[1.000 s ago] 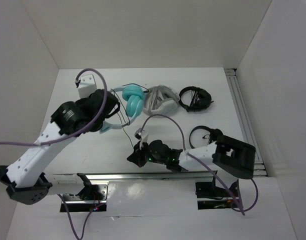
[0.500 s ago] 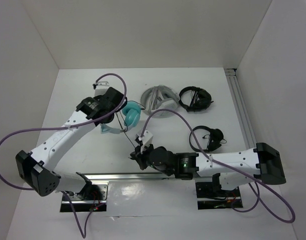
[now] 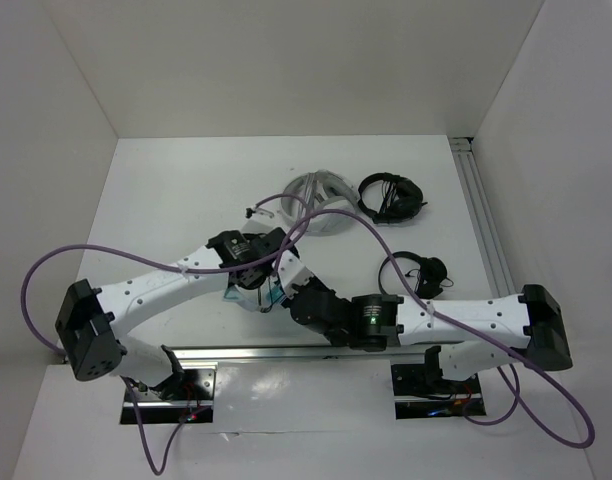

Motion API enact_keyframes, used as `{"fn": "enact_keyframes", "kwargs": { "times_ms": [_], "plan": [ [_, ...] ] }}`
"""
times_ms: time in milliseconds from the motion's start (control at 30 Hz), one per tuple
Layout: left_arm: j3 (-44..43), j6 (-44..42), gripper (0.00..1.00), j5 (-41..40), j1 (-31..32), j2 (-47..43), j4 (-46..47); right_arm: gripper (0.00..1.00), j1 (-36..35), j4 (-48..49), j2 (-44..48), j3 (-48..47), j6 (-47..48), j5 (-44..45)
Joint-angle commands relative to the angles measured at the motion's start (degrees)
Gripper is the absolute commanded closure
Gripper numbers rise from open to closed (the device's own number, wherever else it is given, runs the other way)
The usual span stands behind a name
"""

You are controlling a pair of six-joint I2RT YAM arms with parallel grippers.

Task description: Wrap the headphones

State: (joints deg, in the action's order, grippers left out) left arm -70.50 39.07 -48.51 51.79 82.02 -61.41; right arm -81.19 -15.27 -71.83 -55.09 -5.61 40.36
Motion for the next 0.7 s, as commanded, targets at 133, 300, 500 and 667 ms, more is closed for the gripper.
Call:
{"fn": "enact_keyframes", "kwargs": {
  "times_ms": [133, 300, 500, 667],
  "plan": [
    [7.2, -10.4, 1.0, 11.4, 3.32, -10.02, 9.96, 0.89, 1.65, -4.87, 6.61, -3.09, 7.18, 12.81],
    [8.45, -13.66, 1.0, 21.5, 5.42, -14.77, 12.28, 0.91, 3.58, -3.02, 7.85, -1.69, 8.24, 10.71],
    [8.45, -16.92, 1.0, 29.43, 7.97, -19.07, 13.94, 0.99, 5.07, -1.35, 6.09, -0.64, 8.86, 8.6],
    [8.98, -19.12, 1.0, 35.42, 8.5, -23.13, 15.26, 0.99, 10.86, -0.2, 5.56, 0.42, 9.39, 4.04]
  ]
}}
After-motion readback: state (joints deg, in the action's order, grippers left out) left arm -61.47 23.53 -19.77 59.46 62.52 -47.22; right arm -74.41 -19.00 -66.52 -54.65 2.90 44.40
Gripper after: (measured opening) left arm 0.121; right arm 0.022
